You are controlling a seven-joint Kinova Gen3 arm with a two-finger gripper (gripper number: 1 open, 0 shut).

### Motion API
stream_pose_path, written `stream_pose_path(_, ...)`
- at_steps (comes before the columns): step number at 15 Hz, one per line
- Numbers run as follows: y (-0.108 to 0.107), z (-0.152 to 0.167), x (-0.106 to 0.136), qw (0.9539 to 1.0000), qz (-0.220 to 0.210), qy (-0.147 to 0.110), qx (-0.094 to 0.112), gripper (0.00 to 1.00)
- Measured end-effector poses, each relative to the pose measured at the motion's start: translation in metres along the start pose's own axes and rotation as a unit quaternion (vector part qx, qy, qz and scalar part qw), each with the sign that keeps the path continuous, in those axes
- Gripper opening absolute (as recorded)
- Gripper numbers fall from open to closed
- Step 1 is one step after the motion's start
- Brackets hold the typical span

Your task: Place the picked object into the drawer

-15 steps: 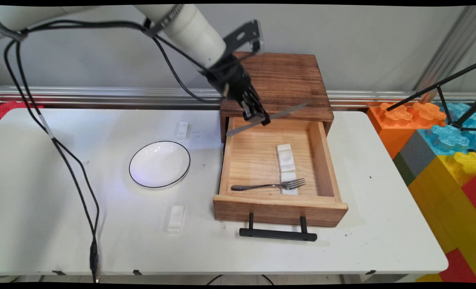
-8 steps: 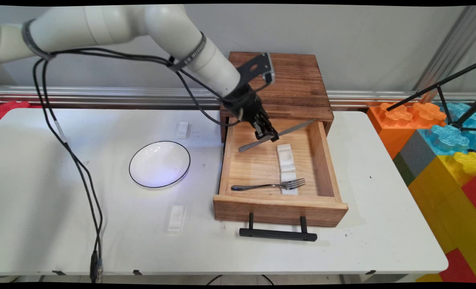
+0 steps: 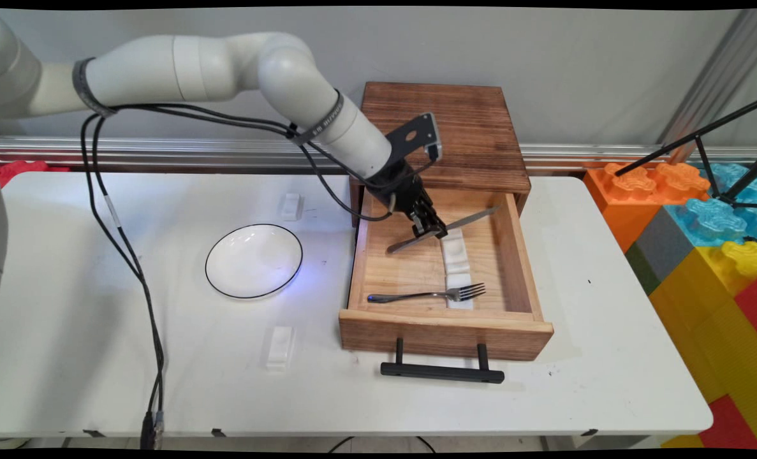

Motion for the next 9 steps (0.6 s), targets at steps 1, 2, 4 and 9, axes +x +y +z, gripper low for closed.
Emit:
stream_pose_path(1, -0.001, 0.005, -0.003, 1.0, 0.0, 0.0, 0.0, 0.0)
stream_pose_path(2, -0.001, 0.01, -0.005, 1.0, 0.001, 0.0, -0.001, 0.0)
stream_pose_path(4, -0.002, 0.017, -0.01, 1.0, 0.001, -0.001, -0.004, 0.0)
stream_pose_path(9, -0.001, 0.032, -0.018, 0.9999, 0.007, -0.001, -0.011, 0.0)
